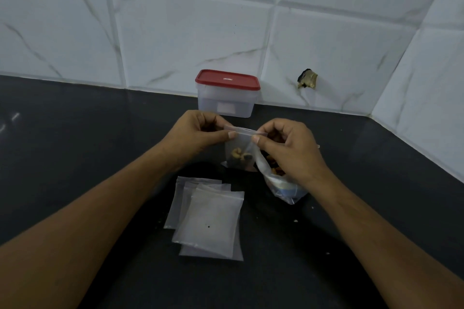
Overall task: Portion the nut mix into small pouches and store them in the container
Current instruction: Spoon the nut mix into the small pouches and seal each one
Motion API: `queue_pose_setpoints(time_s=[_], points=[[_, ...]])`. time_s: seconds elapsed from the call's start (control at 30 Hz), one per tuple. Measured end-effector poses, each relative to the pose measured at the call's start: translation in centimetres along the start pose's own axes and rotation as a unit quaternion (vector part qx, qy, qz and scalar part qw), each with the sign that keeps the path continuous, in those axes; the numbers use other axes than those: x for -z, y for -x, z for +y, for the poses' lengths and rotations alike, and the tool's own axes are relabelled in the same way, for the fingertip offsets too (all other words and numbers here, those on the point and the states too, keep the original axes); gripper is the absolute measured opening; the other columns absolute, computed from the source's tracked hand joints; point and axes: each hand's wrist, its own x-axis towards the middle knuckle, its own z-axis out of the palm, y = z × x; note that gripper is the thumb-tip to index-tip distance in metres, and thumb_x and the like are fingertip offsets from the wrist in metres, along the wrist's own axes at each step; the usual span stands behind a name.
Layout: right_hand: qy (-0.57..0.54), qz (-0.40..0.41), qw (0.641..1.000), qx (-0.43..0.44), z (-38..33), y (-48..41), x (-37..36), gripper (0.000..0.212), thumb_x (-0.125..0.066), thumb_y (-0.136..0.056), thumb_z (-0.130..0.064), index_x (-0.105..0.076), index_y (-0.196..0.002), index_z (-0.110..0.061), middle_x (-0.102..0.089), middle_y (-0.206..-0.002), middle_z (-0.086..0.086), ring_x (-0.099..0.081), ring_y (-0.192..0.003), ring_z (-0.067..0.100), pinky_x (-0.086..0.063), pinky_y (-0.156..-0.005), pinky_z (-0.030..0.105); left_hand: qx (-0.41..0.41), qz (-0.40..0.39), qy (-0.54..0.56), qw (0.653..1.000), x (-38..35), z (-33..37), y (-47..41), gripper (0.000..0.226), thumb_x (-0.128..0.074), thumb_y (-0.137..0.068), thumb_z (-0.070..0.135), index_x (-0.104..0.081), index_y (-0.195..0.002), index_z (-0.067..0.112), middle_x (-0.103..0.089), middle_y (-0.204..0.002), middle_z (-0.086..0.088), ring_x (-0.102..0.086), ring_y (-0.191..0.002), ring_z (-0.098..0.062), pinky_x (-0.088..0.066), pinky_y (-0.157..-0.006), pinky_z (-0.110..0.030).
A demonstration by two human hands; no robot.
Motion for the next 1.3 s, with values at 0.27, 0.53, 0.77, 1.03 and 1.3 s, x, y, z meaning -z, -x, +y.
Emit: queue_pose_setpoints(time_s=[0.27,0.53,0.77,1.03,1.3], points=[[-0.021,-0.008,0.999,-0.029,-0.07,0.0,0.25,0.006,-0.078,-0.091,-0.016,-0.073,-0.094,-0.019,-0.074,-0.084,-0.001,-0.07,-0.076,0.01,-0.058,-0.07,0.02,0.005,0.031,0.022,0.999,0.16,-0.03,-0.25,0.008,-0.076,-0.085,0.007,-0.074,-0.089,0.001,-0.079,-0.093,-0.005,-0.075,-0.094,-0.016,-0.06,-0.082,-0.025],[-0.017,-0.001,0.999,-0.051,0.02,-0.03,0.63,0.004,-0.076,-0.092,-0.014,-0.076,-0.093,-0.017,-0.077,-0.086,-0.003,-0.073,-0.08,0.007,-0.058,-0.073,0.019,0.023,0.009,0.019,1.0,0.35,-0.39,-0.49,0.014,-0.075,-0.087,0.008,-0.073,-0.1,0.003,-0.078,-0.099,-0.002,-0.074,-0.095,-0.014,-0.058,-0.075,-0.02],[-0.008,-0.006,0.999,-0.046,-0.06,0.0,0.58,0.004,-0.075,-0.093,-0.013,-0.076,-0.092,-0.017,-0.076,-0.085,-0.003,-0.072,-0.079,0.007,-0.057,-0.072,0.017,0.025,-0.001,-0.001,1.0,0.13,-0.48,-0.27,0.016,-0.075,-0.088,0.013,-0.075,-0.104,0.01,-0.077,-0.103,-0.002,-0.073,-0.101,-0.017,-0.059,-0.089,-0.034],[-0.017,-0.008,0.999,-0.044,-0.04,0.0,0.62,0.005,-0.075,-0.093,-0.015,-0.073,-0.094,-0.019,-0.075,-0.086,0.003,-0.072,-0.082,0.02,-0.06,-0.074,0.026,0.022,0.015,0.019,0.999,0.04,-0.32,-0.2,0.015,-0.077,-0.087,0.011,-0.076,-0.096,0.0,-0.078,-0.097,-0.007,-0.074,-0.099,-0.02,-0.059,-0.089,-0.035],[-0.026,-0.015,0.999,-0.023,-0.14,0.03,0.27,0.006,-0.075,-0.094,-0.016,-0.074,-0.092,-0.021,-0.075,-0.084,-0.004,-0.071,-0.08,0.009,-0.056,-0.072,0.02,-0.007,-0.006,0.026,1.0,-0.06,0.06,-0.05,0.012,-0.074,-0.088,0.008,-0.074,-0.095,-0.001,-0.077,-0.096,-0.01,-0.074,-0.096,-0.021,-0.06,-0.085,-0.03]])
